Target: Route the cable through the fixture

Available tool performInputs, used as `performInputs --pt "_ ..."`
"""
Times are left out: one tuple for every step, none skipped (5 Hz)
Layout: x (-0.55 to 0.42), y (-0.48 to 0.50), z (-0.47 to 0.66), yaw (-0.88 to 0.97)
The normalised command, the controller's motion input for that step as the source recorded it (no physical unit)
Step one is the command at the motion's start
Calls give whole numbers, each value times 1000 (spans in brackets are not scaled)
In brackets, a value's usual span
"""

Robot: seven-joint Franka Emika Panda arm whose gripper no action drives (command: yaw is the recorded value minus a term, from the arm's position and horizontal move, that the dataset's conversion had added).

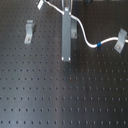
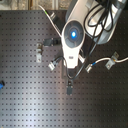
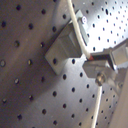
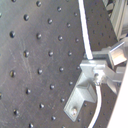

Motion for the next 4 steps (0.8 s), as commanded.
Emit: performInputs --pt "-227 0 298 -146" --pt "-244 275 291 111" --pt "-176 364 303 137" --pt "-40 270 436 9"
